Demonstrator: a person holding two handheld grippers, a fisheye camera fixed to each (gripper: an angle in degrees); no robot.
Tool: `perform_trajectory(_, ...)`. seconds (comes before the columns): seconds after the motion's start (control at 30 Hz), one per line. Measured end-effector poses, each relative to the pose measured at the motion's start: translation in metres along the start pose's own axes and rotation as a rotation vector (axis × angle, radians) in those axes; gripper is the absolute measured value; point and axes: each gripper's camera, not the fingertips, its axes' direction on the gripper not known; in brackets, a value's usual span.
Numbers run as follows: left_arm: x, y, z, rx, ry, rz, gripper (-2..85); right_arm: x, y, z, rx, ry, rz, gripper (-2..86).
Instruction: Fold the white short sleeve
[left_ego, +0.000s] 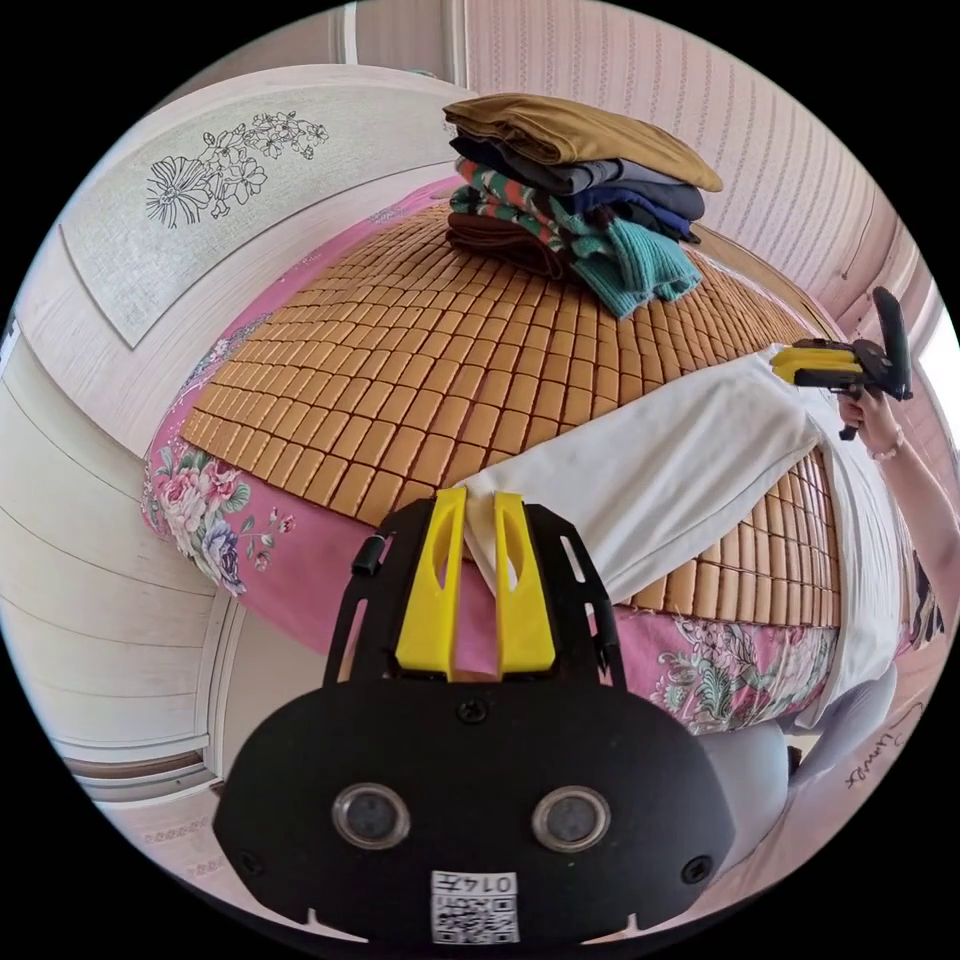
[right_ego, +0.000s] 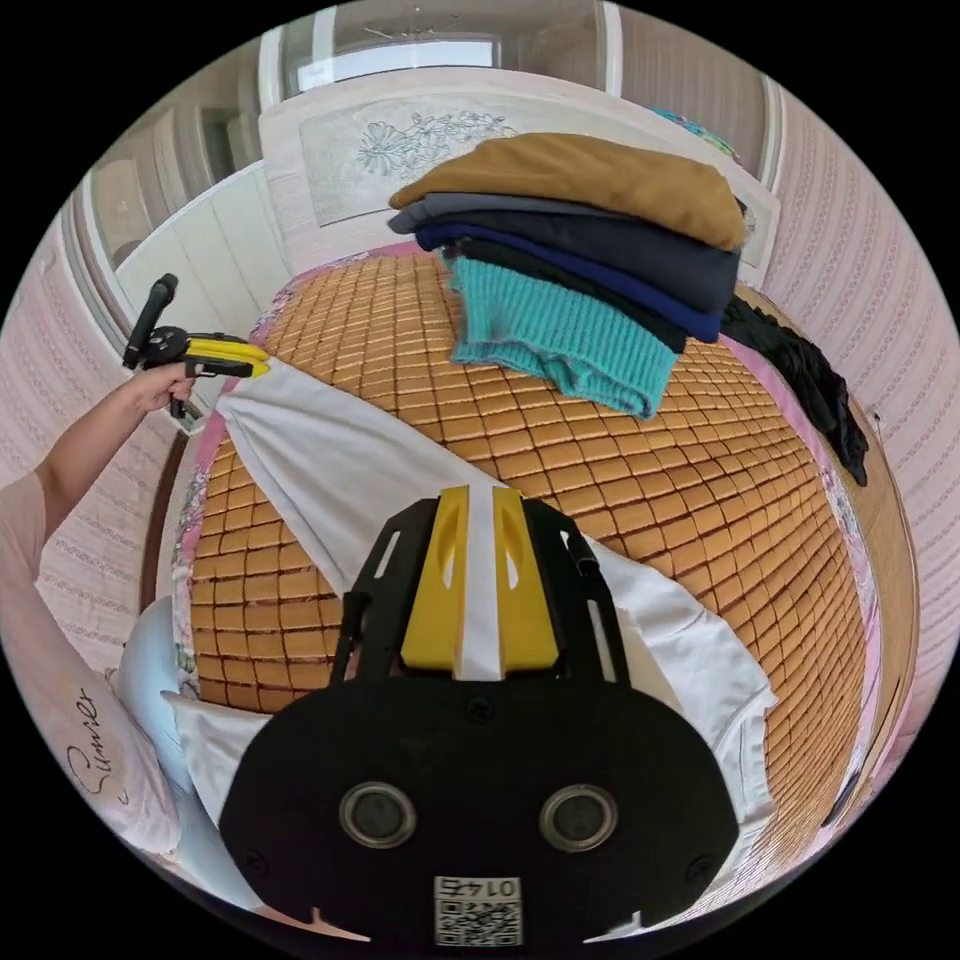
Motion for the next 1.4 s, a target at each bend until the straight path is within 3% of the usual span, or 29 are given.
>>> perform_trajectory(0.1,0.003,0.001,-0.003,-0.003,-0.025,0.013,0.3,-0.053,-0.001,0.016,-0.044,-0.166,-0.146,5.5)
perform_trajectory(0.17,0.002,0.002,-0.005,-0.006,-0.020,0.000,-0.4,-0.073,0.002,0.031,-0.105,-0.161,-0.195,5.5)
perform_trajectory(0.27,-0.002,0.004,-0.009,0.004,-0.012,-0.027,-0.5,-0.081,0.011,0.029,-0.088,-0.131,-0.194,2.1)
perform_trajectory(0.47,-0.002,0.011,-0.015,0.025,0.034,-0.053,2.3,-0.067,0.034,0.005,-0.080,-0.235,-0.163,3.6)
perform_trajectory(0.57,0.002,0.015,-0.023,0.045,0.029,-0.055,4.5,-0.036,0.047,-0.020,-0.006,-0.158,-0.058,4.5)
perform_trajectory(0.63,0.004,0.016,-0.026,0.058,0.024,-0.068,5.0,-0.004,0.058,-0.033,0.014,0.007,0.062,4.7)
perform_trajectory(0.8,0.013,0.014,-0.012,0.025,0.033,-0.101,6.0,0.052,0.071,-0.023,-0.090,0.225,0.314,5.4)
perform_trajectory(1.1,0.035,0.016,-0.024,0.065,-0.027,-0.188,5.6,0.066,0.103,-0.052,-0.029,0.106,0.430,4.9)
perform_trajectory(1.2,0.044,0.028,-0.055,0.124,-0.063,-0.214,6.1,0.046,0.138,-0.105,0.117,0.057,0.435,6.0)
perform_trajectory(1.4,0.166,0.065,-0.138,0.218,-0.048,0.126,5.4,-0.076,0.271,-0.231,0.227,0.133,0.367,6.5)
